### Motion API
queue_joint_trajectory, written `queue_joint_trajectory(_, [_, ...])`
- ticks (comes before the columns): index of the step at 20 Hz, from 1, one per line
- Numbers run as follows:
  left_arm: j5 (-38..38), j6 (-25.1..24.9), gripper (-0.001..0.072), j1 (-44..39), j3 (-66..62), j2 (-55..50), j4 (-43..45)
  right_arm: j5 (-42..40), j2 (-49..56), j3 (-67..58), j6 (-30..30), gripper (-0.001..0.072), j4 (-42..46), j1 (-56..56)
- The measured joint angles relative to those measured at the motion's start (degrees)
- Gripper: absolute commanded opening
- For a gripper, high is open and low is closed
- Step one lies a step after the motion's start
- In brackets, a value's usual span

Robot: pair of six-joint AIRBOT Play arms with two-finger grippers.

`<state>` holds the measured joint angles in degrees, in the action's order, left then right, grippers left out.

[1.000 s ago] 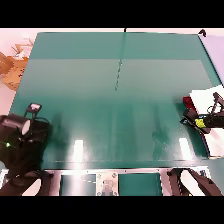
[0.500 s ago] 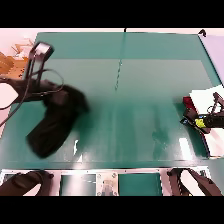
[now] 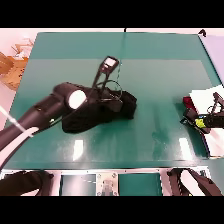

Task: Fold the shirts.

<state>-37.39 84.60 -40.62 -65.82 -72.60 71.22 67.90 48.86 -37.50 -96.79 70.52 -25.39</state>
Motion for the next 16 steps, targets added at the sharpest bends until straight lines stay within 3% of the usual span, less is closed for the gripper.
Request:
queue_joint_trajectory(3, [-5.5, 0.8, 0.0669, 4.3, -3.4, -1.3, -2.2, 0.0, 0.0, 0.0, 0.0, 0.0011, 0.0, 0.0])
queue_joint_trajectory(9, [-30.0, 0.8, 0.0669, 22.7, -11.4, 2.0, 2.3, -1.3, 0.0, 0.0, 0.0, 0.0011, 0.0, 0.0])
queue_joint_trajectory(12, [-37.8, 0.9, 0.0669, 31.6, -9.7, 2.7, 5.1, -2.4, 0.0, 0.0, 0.0, 0.0013, -0.1, 0.0])
queue_joint_trajectory(13, [-39.1, 1.0, 0.0669, 34.2, -7.8, 2.9, 5.6, -3.1, 0.2, 0.0, 0.0, 0.0051, -0.4, 0.0])
queue_joint_trajectory(15, [-39.3, 1.0, 0.0669, 38.2, -2.7, 2.8, 5.8, -4.1, 1.4, 0.0, 1.3, 0.0297, -2.1, 0.0])
queue_joint_trajectory(16, [-38.4, 1.0, 0.0669, 40.0, 0.5, 2.7, 5.4, -4.5, 2.5, 0.0, 3.0, 0.0317, -3.8, 0.1])
